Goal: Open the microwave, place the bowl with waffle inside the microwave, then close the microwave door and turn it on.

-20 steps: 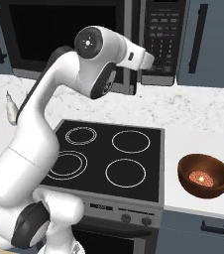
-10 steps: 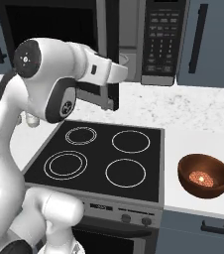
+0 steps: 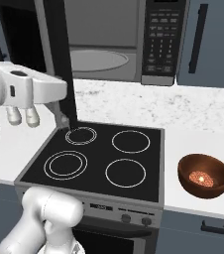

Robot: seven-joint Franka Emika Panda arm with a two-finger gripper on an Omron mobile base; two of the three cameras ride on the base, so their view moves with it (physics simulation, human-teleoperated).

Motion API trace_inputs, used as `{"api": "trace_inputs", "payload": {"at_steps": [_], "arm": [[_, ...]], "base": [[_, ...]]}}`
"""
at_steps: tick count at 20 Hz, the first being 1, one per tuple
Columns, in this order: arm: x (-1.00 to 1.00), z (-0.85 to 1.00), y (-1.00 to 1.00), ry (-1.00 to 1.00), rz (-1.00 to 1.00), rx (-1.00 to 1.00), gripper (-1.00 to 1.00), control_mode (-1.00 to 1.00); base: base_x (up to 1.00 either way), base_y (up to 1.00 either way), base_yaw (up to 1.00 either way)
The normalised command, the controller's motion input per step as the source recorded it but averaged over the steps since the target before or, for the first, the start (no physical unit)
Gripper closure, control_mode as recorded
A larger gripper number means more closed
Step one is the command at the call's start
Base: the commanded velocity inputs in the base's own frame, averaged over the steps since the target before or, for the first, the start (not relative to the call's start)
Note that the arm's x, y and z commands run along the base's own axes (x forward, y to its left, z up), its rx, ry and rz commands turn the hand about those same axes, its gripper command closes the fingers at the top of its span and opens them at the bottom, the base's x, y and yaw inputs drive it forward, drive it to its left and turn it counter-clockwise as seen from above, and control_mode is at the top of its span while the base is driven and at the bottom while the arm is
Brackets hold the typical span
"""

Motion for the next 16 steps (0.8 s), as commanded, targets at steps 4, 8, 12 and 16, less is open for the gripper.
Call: {"api": "trace_inputs", "payload": {"at_steps": [4, 8, 12, 16], "arm": [[-1.0, -0.1, 0.67, 0.0, -0.2, -0.08, 1.0, -1.0], [-0.95, -0.23, 0.62, 0.0, -0.15, -0.05, 1.0, -1.0], [-0.72, -0.13, 0.76, 0.0, -0.1, -0.07, -1.0, -1.0], [-0.33, -0.09, 0.46, -0.04, -0.13, 0.0, -1.0, -1.0]], "base": [[0.0, 0.0, 0.0], [0.0, 0.0, 0.0], [0.0, 0.0, 0.0], [0.0, 0.0, 0.0]]}}
